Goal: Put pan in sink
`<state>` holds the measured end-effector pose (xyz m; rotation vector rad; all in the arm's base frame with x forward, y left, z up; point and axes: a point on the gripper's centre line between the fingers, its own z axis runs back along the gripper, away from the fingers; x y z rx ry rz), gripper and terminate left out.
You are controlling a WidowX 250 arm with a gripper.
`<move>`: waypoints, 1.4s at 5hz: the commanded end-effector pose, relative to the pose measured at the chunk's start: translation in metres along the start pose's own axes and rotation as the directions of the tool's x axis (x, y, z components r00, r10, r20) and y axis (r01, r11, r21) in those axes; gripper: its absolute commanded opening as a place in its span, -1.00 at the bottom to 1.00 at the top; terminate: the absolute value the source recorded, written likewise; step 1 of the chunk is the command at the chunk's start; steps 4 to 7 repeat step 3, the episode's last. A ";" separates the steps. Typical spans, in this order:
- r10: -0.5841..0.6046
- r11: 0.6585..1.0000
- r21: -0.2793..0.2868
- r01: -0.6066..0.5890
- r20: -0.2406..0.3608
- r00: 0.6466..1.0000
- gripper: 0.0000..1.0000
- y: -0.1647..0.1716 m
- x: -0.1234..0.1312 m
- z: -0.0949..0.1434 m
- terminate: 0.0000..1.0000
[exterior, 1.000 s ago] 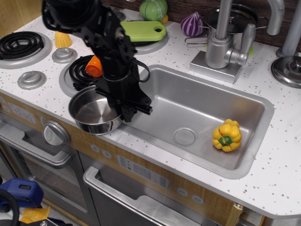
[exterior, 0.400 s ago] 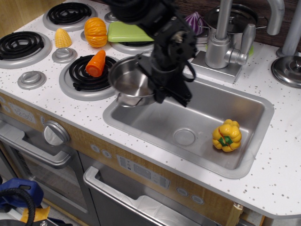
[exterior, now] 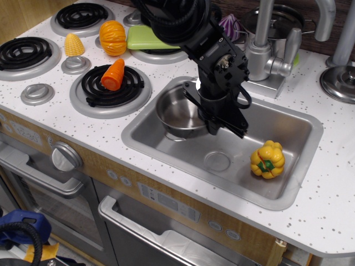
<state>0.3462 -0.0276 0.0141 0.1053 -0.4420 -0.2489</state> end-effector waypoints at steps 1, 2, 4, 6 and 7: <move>0.029 0.995 -0.100 -0.021 0.085 0.996 -1.00 0.004 0.003 -0.004 -1.00; 0.014 0.993 -0.116 -0.002 0.106 0.994 1.00 0.004 0.000 -0.007 -1.00; 0.014 0.993 -0.116 -0.002 0.106 0.994 1.00 0.004 0.000 -0.007 1.00; 0.014 0.993 -0.116 -0.002 0.106 0.994 1.00 0.004 0.000 -0.007 1.00; 0.014 0.993 -0.116 -0.002 0.106 0.994 1.00 0.004 0.000 -0.007 1.00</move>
